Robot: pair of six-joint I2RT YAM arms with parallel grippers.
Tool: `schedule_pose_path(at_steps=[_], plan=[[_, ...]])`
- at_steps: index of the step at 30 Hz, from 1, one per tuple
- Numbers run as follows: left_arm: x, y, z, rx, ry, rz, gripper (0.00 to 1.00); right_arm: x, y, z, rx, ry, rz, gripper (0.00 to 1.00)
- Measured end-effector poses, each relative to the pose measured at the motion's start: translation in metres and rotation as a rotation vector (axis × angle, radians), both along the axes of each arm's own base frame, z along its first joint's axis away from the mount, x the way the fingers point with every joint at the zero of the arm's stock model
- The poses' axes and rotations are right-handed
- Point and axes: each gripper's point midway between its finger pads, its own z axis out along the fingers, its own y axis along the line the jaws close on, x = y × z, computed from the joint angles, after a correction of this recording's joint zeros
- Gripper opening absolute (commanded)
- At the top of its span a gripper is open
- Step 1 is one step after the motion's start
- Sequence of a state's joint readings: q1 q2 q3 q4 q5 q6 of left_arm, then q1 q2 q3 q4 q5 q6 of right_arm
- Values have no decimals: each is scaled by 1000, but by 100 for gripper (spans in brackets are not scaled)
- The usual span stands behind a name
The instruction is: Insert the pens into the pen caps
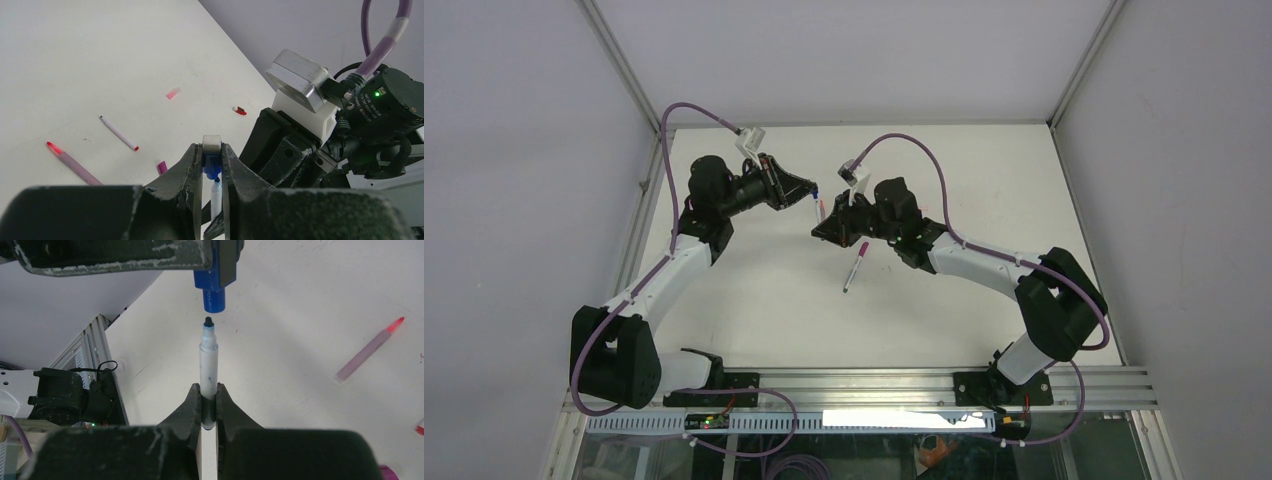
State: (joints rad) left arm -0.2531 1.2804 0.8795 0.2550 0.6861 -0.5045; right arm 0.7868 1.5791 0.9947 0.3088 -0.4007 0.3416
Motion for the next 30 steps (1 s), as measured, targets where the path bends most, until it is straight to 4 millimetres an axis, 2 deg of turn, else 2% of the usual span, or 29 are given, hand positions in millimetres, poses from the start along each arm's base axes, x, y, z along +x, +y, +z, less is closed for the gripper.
schedule_pose_path(at_steps=[17,25,30], plan=[[2,2,0,0,-1,9,0,-2,-1,-3,-14,2,9,0],[2,2,0,0,0,8,0,1,3,8,-4,-19,12,0],[1,2,0,-1,0,7,0,2,4,9,-5,-21,14,0]])
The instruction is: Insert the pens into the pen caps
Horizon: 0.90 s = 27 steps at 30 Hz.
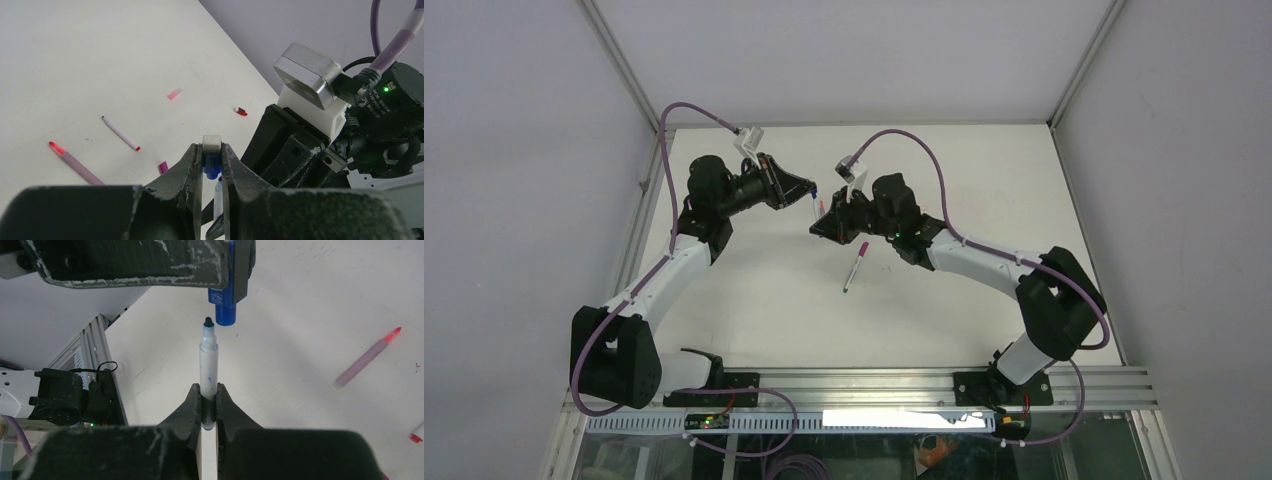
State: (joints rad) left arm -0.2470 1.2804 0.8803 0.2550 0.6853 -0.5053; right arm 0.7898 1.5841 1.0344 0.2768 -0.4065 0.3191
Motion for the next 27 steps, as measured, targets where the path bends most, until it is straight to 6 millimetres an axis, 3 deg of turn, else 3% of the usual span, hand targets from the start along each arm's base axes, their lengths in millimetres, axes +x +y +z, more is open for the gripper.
schedule_pose_path(at_steps=[27], plan=[[0,0,0,0,-1,1,0,1,1,-8,-18,2,1,0]])
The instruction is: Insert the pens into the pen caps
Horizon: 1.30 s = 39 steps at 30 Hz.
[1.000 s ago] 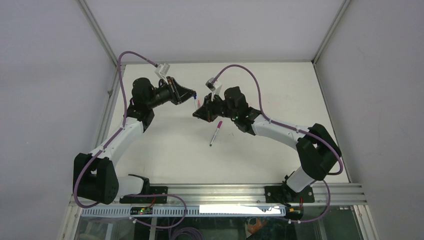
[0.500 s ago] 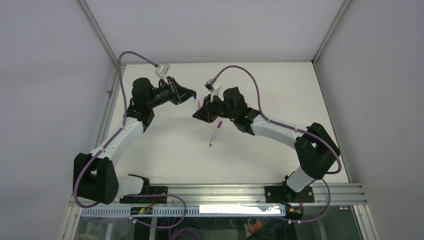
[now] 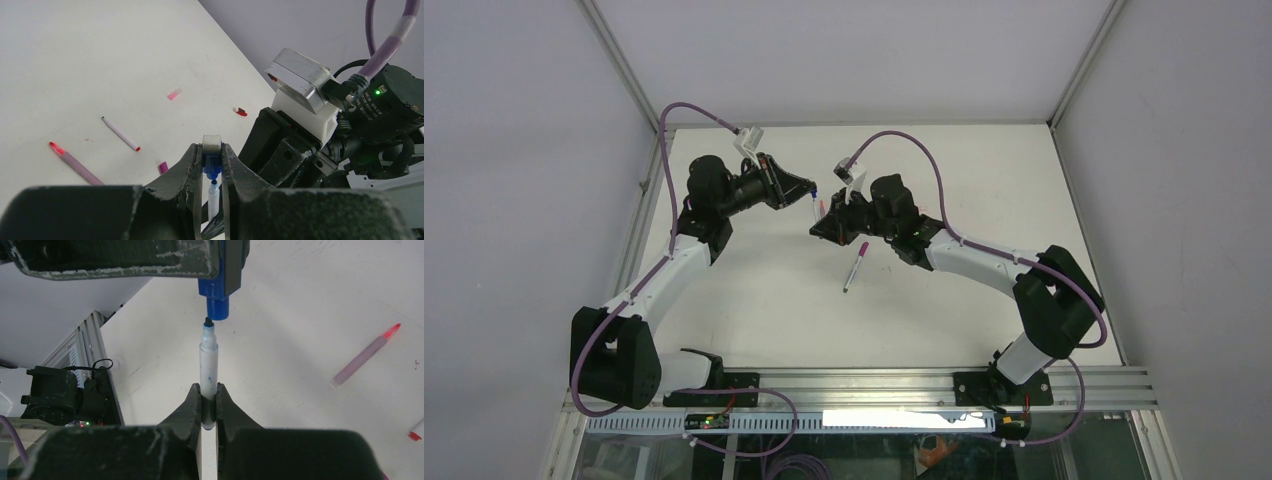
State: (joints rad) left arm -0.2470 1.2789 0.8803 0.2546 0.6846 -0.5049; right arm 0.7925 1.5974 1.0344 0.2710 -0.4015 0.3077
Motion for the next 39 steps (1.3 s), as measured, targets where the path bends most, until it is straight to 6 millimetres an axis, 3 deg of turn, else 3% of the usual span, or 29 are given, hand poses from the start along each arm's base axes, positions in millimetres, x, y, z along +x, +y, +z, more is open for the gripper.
schedule_pose_path(at_steps=[39], plan=[[1,3,2,-1,-5,8,0,1,-1,-2,-11,-18,2,0]])
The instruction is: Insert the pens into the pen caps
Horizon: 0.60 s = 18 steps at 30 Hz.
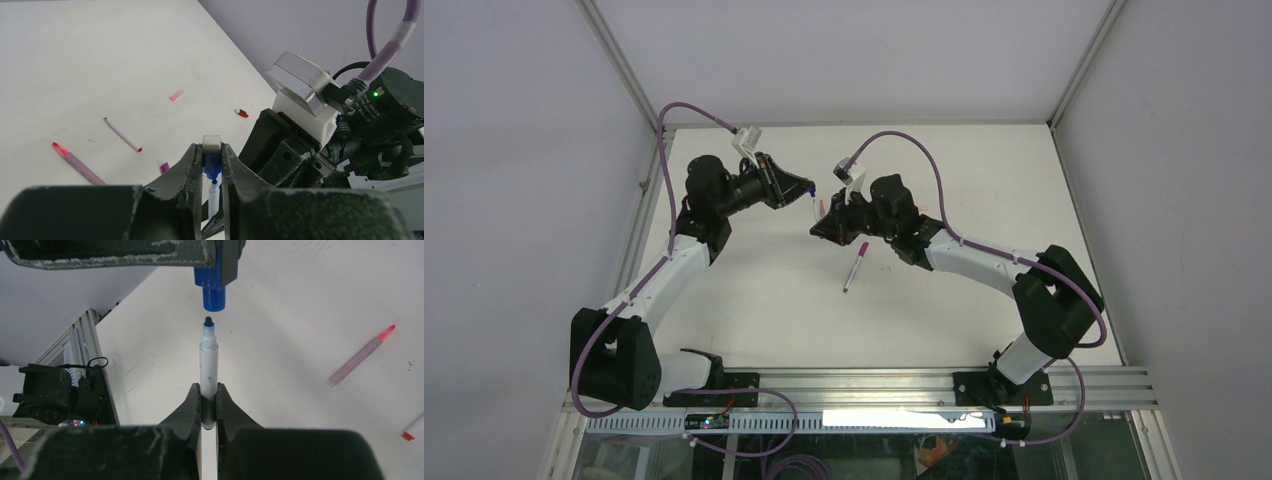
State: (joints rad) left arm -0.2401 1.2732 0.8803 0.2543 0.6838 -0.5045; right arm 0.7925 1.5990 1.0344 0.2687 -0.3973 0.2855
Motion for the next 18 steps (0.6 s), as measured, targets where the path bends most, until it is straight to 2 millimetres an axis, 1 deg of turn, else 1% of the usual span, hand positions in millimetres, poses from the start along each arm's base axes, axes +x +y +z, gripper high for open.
schedule_pose_path(at_steps=[12,18], plan=[[1,0,-2,15,-12,-1,0,3,-1,-1,-10,-16,-10,0],[4,0,-9,19,5,-1,0,4,-1,0,-12,-21,-10,0]])
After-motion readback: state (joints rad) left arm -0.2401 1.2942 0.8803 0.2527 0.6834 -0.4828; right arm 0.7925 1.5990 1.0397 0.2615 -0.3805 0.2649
